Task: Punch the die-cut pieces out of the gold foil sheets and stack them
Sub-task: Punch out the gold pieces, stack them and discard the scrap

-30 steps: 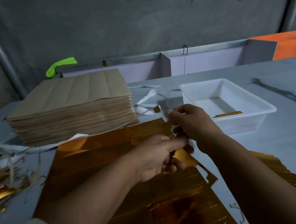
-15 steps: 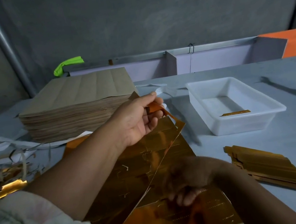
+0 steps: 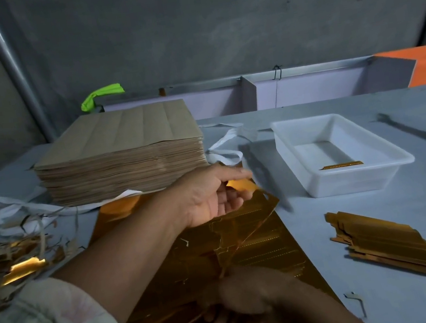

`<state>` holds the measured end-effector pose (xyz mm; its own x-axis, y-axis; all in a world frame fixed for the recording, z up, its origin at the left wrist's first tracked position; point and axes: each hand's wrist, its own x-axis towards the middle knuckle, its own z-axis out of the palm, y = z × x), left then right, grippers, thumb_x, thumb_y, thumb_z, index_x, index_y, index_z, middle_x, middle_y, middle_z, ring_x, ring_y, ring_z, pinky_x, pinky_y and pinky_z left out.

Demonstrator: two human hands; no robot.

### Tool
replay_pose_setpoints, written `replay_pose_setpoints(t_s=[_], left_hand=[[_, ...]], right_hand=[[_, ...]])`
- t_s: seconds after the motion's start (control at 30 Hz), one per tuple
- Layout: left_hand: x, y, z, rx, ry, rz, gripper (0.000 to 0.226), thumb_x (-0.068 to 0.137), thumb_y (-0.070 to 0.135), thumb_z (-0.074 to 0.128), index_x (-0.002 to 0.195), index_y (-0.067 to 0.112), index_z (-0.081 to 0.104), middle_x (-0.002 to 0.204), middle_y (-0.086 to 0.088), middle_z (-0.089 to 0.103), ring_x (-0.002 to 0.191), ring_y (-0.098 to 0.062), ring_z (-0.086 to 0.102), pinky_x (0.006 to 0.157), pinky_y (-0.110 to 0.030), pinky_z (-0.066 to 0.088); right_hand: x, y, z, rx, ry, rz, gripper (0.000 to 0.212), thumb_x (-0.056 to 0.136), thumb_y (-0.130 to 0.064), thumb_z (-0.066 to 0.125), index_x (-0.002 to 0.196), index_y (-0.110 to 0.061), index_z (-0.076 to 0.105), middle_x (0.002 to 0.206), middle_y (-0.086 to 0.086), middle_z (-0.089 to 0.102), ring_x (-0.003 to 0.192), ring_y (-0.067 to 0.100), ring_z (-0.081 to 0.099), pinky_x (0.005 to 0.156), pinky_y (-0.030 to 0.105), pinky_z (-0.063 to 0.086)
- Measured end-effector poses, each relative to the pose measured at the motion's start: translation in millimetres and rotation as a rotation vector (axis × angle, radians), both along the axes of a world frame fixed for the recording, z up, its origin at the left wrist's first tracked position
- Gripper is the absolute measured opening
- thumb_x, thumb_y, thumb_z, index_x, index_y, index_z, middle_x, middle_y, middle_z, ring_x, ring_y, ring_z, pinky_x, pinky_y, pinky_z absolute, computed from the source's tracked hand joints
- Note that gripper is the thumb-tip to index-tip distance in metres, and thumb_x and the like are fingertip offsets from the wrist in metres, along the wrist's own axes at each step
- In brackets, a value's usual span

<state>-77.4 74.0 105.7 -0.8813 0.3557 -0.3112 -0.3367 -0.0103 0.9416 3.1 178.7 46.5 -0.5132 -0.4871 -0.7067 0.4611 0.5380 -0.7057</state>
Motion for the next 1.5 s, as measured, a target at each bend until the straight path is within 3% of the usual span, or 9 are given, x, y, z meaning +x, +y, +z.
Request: replay_pose_setpoints(t_s=[0.13,0.27,0.8,0.93,1.1,1.27,1.37,1.43,1.5], left_hand=[[-1.6,-16.6,-4.3,-0.204,-0.044,-0.148,0.014,0.087,0.006,0.066,0.101,0.004,0.067,0.101,-0.014,0.069,0.09,-0.023,0.068,0.082,-0.032,0.054],[-2.8,-36.8,-13.4,-0.375,-0.05,-0.082,0.026,0.088,0.005,0.066,0.114,0.006,0.065,0.11,-0.015,0.068,0.095,-0.024,0.069,0.082,-0.032,0.056],[-7.1,-60.3,17.8,-0.571,0.122,0.004,0.014,0.092,0.016,0.066,0.105,0.014,0.068,0.107,-0.007,0.068,0.089,-0.018,0.066,0.081,-0.03,0.054],[-1.3,-61.6,41.8,-0.714,0.333,0.06,0.011,0.09,0.023,0.069,0.1,0.023,0.069,0.104,0.0,0.069,0.096,-0.015,0.066,0.081,-0.029,0.054],[3.0,-66.8,65.9,-0.948,0.887,0.374,0.009,0.09,0.031,0.066,0.09,0.039,0.066,0.088,0.024,0.059,0.086,0.005,0.056,0.07,-0.02,0.043],[3.3,-97.2,63.2,-0.867,1.081,0.847,0.037,0.087,0.002,0.048,0.101,0.024,0.074,0.102,0.004,0.058,0.092,-0.016,0.056,0.077,-0.028,0.042],[-2.0,-125.2,49.8,-0.775,0.935,0.973,0.036,0.081,0.007,0.044,0.091,0.024,0.074,0.106,-0.004,0.067,0.096,-0.022,0.06,0.084,-0.033,0.049],[-16.3,-142.4,33.0,-0.689,0.646,1.026,0.025,0.086,0.011,0.048,0.088,0.021,0.07,0.107,-0.007,0.068,0.099,-0.027,0.061,0.089,-0.04,0.051],[-26.2,-153.8,11.3,-0.594,0.341,1.016,0.022,0.093,0.016,0.05,0.103,0.01,0.068,0.105,-0.015,0.064,0.097,-0.032,0.06,0.088,-0.043,0.05]], right_hand=[[1.6,-3.2,-0.8,-0.021,0.063,-0.052,0.026,0.098,-0.023,0.056,0.117,-0.007,0.061,0.091,0.011,0.069,0.063,0.016,0.066,0.062,0.026,0.059],[-1.1,6.2,8.0,-0.058,0.081,-0.138,0.014,0.099,-0.021,0.056,0.106,-0.014,0.064,0.094,0.012,0.069,0.067,0.017,0.067,0.064,0.026,0.058],[-36.3,10.6,10.4,-0.284,0.171,-0.618,0.023,0.096,-0.026,0.06,0.105,-0.005,0.065,0.072,0.01,0.074,0.063,0.021,0.071,0.054,0.029,0.056],[-50.3,20.2,11.9,-0.353,0.139,-0.726,0.023,0.098,-0.023,0.055,0.105,-0.003,0.063,0.077,0.014,0.072,0.062,0.022,0.069,0.052,0.031,0.055],[-61.8,34.4,12.1,-0.426,0.072,-0.791,0.031,0.101,-0.025,0.049,0.104,0.002,0.064,0.074,0.014,0.069,0.059,0.021,0.066,0.046,0.028,0.053],[-69.5,43.9,9.4,-0.449,0.045,-0.831,0.034,0.101,-0.026,0.048,0.105,0.005,0.063,0.074,0.015,0.068,0.059,0.021,0.064,0.044,0.027,0.053],[-71.6,47.0,6.4,-0.473,0.032,-0.848,0.035,0.101,-0.026,0.047,0.108,0.005,0.062,0.073,0.016,0.068,0.057,0.021,0.064,0.044,0.027,0.053],[-73.8,48.0,3.7,-0.488,0.037,-0.871,0.034,0.101,-0.025,0.048,0.107,0.004,0.063,0.073,0.016,0.069,0.057,0.021,0.064,0.044,0.027,0.054],[-75.0,47.1,2.8,-0.509,0.034,-0.884,0.033,0.1,-0.024,0.048,0.106,0.004,0.064,0.073,0.016,0.07,0.056,0.021,0.065,0.044,0.027,0.054]])
